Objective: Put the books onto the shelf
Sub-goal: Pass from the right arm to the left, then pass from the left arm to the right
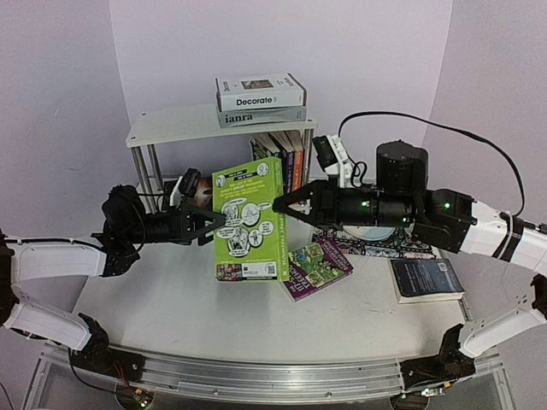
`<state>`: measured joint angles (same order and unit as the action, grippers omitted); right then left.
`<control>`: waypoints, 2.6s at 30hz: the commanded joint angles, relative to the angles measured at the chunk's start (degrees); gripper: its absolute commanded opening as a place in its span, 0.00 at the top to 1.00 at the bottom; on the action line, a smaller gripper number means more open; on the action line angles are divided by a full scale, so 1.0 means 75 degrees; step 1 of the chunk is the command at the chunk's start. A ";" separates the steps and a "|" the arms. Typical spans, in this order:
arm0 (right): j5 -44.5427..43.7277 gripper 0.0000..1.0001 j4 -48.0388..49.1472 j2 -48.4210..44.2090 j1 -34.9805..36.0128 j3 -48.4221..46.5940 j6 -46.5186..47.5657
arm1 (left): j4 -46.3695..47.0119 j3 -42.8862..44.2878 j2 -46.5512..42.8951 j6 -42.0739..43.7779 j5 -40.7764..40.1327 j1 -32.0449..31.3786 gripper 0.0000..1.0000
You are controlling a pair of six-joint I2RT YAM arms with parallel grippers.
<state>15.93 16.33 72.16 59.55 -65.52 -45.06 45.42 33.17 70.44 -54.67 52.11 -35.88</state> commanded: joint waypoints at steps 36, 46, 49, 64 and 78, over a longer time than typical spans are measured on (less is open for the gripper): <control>0.0334 0.34 -0.1183 0.0234 0.0009 -0.0131 0.0665 | 0.1007 0.0212 -0.0551 -0.0612 0.0325 0.0036 1.00; 0.0394 0.46 -0.1346 0.0327 0.0007 -0.0017 0.0758 | 0.1002 0.0176 -0.0473 -0.0456 0.0153 0.0031 1.00; 0.0409 0.55 -0.1346 0.0328 0.0007 0.0032 0.0773 | 0.1004 0.0181 -0.0467 -0.0422 0.0121 0.0035 1.00; -0.0613 0.98 -0.1369 0.0174 0.0010 0.0401 0.1227 | 0.0653 0.0100 -0.0401 -0.0057 0.0086 0.0265 0.12; -0.3767 1.00 0.0510 0.0934 0.0007 0.1226 0.2690 | -0.6346 0.1609 -0.2368 0.4067 -0.4492 0.0499 0.00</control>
<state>-5.54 4.89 76.74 59.62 -56.06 -30.18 12.93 38.72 55.29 -35.05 31.67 -32.45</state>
